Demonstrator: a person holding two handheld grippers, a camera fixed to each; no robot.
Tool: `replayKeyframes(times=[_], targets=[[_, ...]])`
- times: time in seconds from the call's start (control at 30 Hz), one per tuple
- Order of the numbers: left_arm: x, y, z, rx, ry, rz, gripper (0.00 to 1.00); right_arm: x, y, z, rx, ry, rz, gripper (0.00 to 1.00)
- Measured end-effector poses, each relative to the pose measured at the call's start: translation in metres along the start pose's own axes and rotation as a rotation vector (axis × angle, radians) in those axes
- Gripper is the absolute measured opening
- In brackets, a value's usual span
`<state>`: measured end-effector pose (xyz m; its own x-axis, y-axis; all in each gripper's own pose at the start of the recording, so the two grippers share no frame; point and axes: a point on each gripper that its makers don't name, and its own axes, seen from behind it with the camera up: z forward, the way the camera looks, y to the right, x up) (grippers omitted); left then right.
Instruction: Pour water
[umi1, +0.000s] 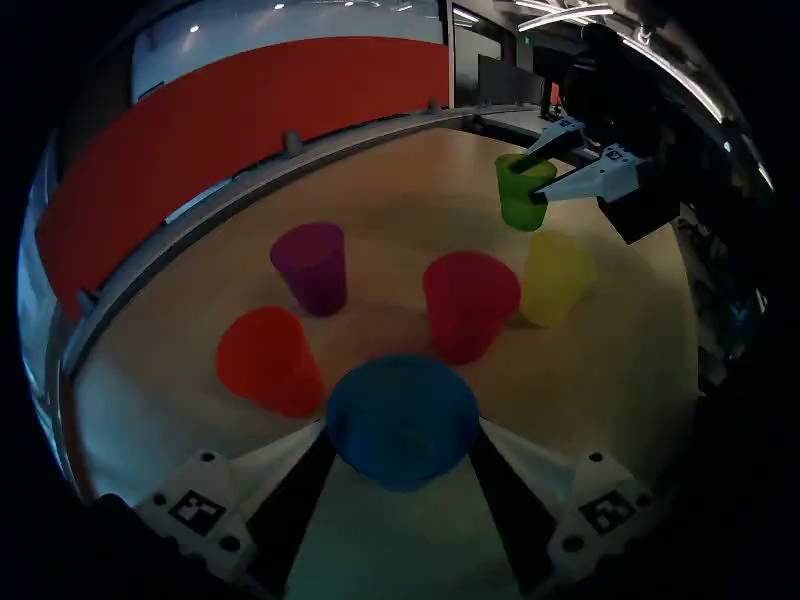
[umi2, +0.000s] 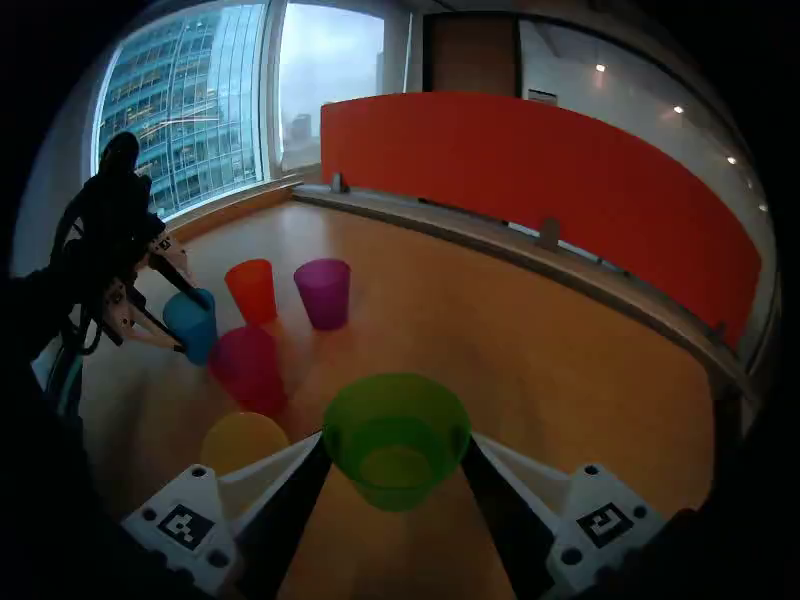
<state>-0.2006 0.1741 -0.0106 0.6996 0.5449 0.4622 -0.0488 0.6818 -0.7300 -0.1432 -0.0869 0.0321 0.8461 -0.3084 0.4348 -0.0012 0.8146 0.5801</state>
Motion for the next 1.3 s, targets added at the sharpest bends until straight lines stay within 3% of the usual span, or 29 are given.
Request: replayKeyframes(times=[0.83,0.97,1.3], targets=[[-0.024,-0.001,0.006,-0.009,-0.021,-0.021,0.87,-0.024,0.003,0.015,-0.010,-0.041,0.015,0.90],[-0.030,-0.003,0.005,0.007,-0.044,-0.018,0.97,-0.025,0.002,0.016,-0.010,-0.042,0.017,0.90],[-0.039,-0.003,-0.001,0.021,-0.054,-0.039,0.97,-0.034,0.001,0.021,-0.008,-0.053,0.027,0.90]])
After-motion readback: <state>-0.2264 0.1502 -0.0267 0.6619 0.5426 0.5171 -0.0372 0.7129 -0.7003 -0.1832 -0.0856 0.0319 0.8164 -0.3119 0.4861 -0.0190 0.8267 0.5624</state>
